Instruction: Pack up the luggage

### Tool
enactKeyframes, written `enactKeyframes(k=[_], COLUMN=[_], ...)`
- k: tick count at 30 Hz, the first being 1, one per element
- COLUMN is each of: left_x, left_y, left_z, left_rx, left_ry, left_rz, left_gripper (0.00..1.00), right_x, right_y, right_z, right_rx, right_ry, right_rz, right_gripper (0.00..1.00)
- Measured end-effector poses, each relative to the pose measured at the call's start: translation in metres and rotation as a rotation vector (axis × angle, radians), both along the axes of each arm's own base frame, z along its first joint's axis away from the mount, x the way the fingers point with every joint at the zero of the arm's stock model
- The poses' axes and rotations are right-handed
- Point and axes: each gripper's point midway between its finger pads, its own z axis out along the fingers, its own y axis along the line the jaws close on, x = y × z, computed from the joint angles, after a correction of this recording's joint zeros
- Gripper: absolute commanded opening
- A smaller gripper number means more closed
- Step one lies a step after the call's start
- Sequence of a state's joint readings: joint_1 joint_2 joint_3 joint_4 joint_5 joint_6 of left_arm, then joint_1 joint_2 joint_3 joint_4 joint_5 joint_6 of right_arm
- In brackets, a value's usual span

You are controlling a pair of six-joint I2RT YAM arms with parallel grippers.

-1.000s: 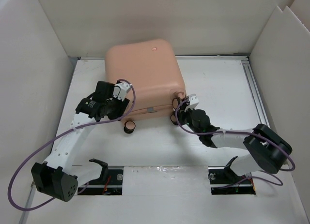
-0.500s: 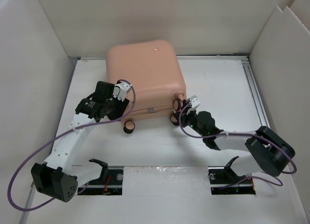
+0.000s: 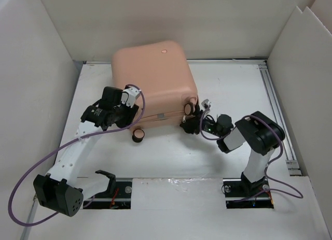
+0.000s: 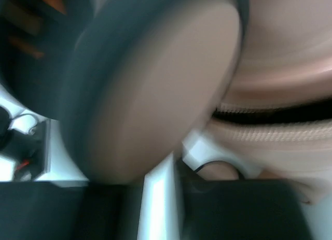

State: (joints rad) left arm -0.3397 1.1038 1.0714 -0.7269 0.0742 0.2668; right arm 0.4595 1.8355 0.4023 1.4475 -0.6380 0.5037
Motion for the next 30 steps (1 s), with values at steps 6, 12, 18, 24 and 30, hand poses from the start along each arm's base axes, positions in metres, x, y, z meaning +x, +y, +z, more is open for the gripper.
enactKeyframes(k=[6,12,18,24,30], left_x=[-0.001,-0.001,0.0,0.0,0.0], left_y=[0.0,0.0,-0.001,-0.001,-0.001], left_z=[-0.001,-0.001,0.0,0.0,0.0], left_rx=[0.003,0.003,0.001,0.0,0.001], left_ry=[0.002,0.002,-0.001,-0.001,-0.002], left_rz=[-0.008,-0.009,-0.008,-0.007,-0.006], left_gripper=[0.0,0.0,0.0,0.0,0.0], right_x=[-0.031,-0.041,-0.018,-0.001,0.006], right_y=[0.01,0.002,0.0,-0.025,-0.031], right_z=[-0.004,0.001,0.059,0.034,0.018], right_rx=[0.003,-0.072,-0.188,-0.441,-0.612], right_ry=[0.067,0.008,-0.15,-0.146,-0.147], right_rz=[0.007,-0.152,-0.4,-0.548,-0.609], right_gripper=[0.92,0.92,0.77,0.72,0.68])
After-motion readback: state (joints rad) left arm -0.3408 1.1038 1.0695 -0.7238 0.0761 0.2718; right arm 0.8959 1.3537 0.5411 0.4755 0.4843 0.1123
